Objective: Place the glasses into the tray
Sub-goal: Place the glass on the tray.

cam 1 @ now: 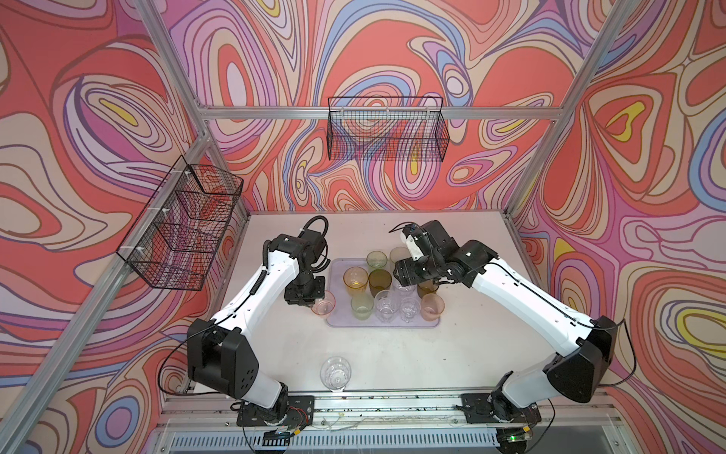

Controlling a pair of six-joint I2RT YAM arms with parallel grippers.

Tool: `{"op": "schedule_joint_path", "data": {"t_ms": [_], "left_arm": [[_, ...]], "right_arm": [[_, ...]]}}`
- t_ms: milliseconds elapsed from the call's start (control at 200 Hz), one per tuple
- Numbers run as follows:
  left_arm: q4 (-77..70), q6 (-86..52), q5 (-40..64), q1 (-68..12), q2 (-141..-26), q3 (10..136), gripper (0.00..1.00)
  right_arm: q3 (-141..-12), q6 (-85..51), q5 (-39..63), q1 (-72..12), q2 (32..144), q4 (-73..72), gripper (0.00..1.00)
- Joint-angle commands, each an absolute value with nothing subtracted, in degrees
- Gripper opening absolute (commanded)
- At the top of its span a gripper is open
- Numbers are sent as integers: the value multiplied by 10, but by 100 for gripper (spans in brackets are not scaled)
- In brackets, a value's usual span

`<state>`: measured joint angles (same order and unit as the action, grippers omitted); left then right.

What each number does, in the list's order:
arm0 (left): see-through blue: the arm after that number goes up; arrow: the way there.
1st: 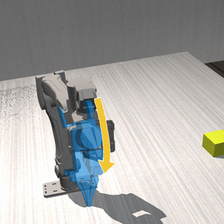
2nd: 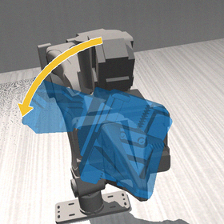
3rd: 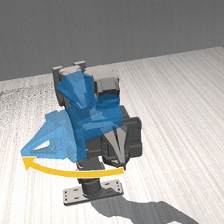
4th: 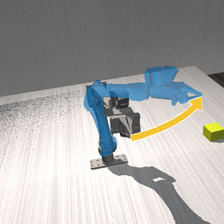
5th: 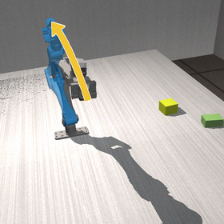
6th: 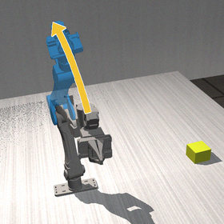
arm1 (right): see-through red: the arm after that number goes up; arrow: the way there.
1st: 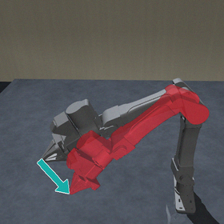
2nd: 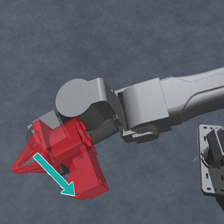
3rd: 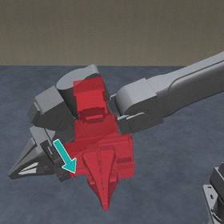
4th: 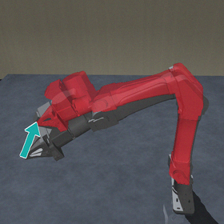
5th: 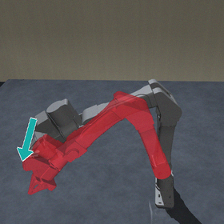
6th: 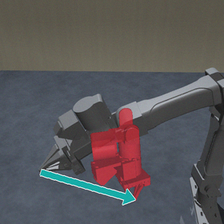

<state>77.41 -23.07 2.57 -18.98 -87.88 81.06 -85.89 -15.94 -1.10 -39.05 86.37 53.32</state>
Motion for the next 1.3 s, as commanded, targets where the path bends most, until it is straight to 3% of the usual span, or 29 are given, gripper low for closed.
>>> {"op": "schedule_joint_path", "data": {"t_ms": [0,1292], "left_arm": [[815,-204,13,-185,-900,849,1],[858,-152,50,-132,-1168,1203,1]], "right_arm": [[-853,-152,-15,-388,852,540,81],[-863,-131,-11,-388,872,542,81]]}}
